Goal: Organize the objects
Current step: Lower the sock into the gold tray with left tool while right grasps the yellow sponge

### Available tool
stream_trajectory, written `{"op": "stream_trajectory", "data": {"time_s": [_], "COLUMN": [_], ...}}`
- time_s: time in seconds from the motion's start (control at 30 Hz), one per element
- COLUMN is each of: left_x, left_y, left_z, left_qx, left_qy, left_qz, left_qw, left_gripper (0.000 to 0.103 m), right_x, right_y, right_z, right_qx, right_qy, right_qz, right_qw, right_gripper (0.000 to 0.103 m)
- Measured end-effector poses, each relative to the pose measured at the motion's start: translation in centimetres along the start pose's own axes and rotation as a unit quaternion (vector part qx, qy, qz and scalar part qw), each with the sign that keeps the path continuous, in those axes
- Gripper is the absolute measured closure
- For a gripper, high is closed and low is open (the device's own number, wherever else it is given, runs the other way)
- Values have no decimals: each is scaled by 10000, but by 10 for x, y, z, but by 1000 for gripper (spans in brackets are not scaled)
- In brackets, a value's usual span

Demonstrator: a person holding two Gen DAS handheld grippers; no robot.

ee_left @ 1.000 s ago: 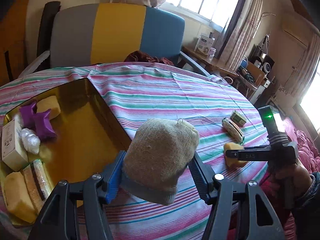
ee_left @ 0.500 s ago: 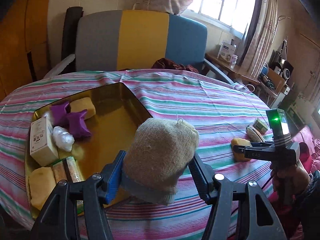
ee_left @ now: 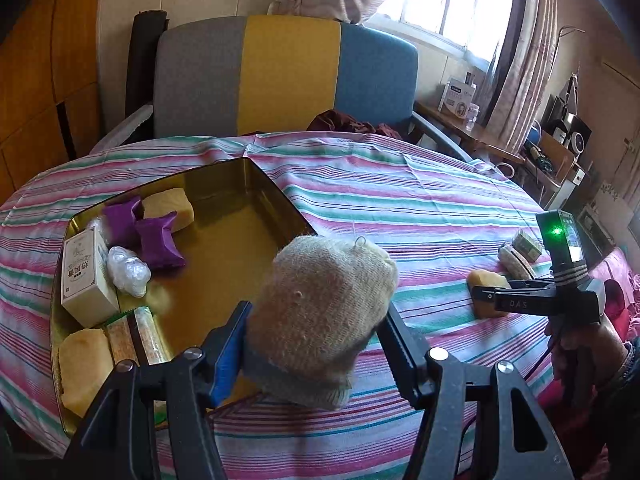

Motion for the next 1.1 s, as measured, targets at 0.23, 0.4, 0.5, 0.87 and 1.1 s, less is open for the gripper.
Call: {"op": "stream_trajectory", "data": {"time_s": [0.23,0.4,0.5,0.87,1.1], "left_x": [1,15,21,12,36], "left_y": [3,32,67,138,123], "left_z": [-1,8,13,13,-37], "left_qx": [-53,-179,-155,206,500], "left_qy": [21,-59,-42,132,376], "left_qz": [60,527,1082,1909,1473], "left_qw": [10000,9984,9940,9813,9871], "left_gripper": [40,40,40,40,40], "right_x": [-1,-1,-1,0,-1], "right_y": [2,4,4,5,6], "right_z": [0,0,1,1,1], "right_qx": [-52,-80,-98,-153,-151], "right_qy": [0,-5,-4,5,6], "right_qz": [86,117,141,201,192], "right_qw": [9999,9999,9999,9997,9997], "right_gripper": [48,48,48,48,48]}}
Point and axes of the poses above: each gripper's, at about its wrist camera, not at the fingertips, and z roughly against the way its jaws point, y to its left, x to its top, the point moved 5 cm from there along -z, roughly the way its jaws point, and after that the axes turned 8 degrees about z, right-handed, at the moved point
